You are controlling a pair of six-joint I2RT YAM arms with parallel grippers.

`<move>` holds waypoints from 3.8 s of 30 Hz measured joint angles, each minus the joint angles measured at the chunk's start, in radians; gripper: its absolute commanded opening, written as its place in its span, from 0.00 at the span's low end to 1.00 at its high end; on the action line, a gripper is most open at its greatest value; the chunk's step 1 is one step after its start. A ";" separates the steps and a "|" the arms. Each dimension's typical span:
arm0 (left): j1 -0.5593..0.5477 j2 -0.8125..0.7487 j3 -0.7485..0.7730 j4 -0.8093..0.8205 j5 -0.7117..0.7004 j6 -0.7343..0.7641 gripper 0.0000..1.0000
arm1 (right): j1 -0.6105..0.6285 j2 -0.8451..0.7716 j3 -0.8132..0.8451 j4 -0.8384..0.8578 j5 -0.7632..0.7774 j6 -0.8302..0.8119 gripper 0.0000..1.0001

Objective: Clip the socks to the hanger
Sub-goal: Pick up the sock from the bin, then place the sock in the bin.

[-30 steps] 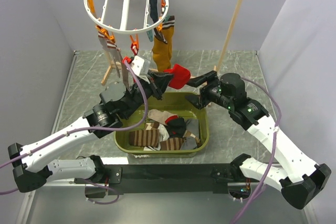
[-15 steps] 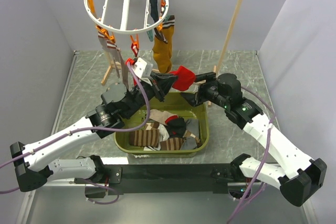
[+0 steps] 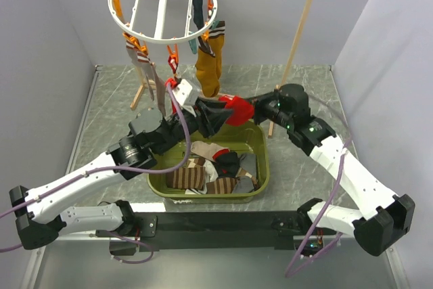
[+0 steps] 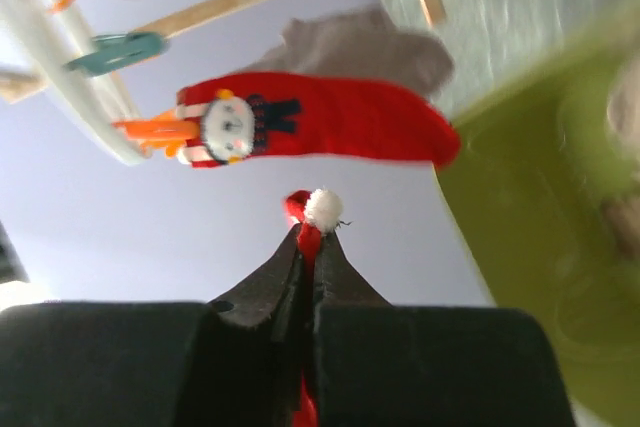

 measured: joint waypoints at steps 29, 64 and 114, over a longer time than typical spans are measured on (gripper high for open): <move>0.183 -0.165 -0.135 -0.314 0.098 -0.315 0.94 | 0.027 -0.070 -0.063 0.429 -0.296 -1.117 0.00; 0.364 0.156 0.096 -0.124 -0.213 -0.401 0.83 | 0.208 -0.054 -0.217 0.267 -0.142 -1.395 0.00; 0.372 0.093 0.071 -0.117 -0.037 -0.303 0.84 | 0.166 0.163 0.007 0.118 0.407 -1.337 0.00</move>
